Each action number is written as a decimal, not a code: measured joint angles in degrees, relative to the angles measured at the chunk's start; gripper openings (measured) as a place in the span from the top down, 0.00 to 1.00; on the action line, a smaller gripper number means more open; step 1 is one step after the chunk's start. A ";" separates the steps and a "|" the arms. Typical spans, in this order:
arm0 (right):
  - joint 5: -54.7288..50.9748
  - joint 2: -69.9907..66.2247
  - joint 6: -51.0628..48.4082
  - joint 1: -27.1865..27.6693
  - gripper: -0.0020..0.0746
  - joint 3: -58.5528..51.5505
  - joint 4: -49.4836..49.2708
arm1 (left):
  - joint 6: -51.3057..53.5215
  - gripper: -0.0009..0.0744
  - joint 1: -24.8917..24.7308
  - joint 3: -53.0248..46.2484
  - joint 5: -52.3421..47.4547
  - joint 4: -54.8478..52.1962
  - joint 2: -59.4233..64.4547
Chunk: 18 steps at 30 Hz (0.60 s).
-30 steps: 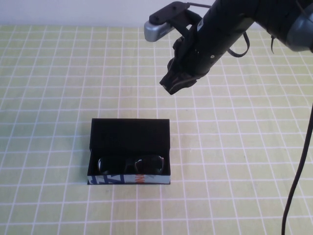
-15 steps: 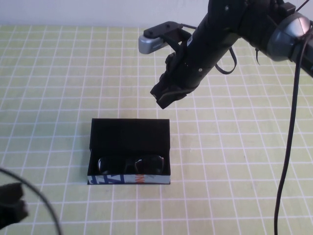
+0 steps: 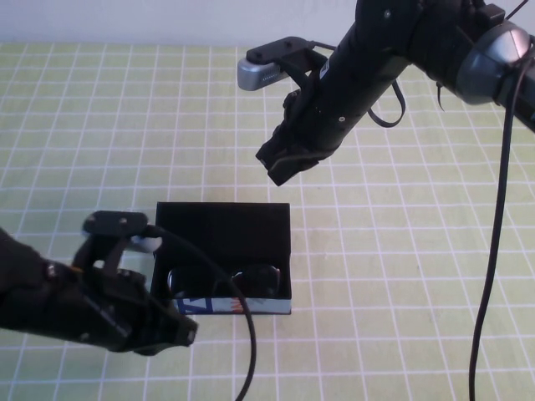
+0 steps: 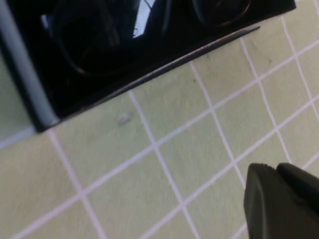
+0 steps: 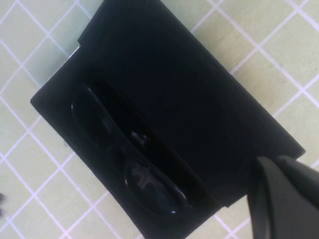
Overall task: Return glasses to glasses case
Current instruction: Close the glasses case
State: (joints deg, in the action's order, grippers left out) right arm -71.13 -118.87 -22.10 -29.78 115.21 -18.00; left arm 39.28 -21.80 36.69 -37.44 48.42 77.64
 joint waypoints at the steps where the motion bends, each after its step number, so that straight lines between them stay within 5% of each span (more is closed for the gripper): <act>1: 0.00 0.00 0.34 0.00 0.99 0.00 0.00 | 3.85 0.99 0.00 0.10 0.22 3.38 2.21; 10: 5.70 -1.07 2.67 0.00 0.99 0.00 0.10 | 32.61 0.99 0.00 0.22 3.26 31.25 15.56; 18: 8.61 -2.45 3.60 0.00 0.99 0.00 0.10 | 40.13 0.99 0.00 0.35 7.19 37.76 18.51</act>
State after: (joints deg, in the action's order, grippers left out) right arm -62.53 -121.33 -18.49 -29.78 115.21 -17.90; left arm 79.42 -21.80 37.04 -30.25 86.18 96.15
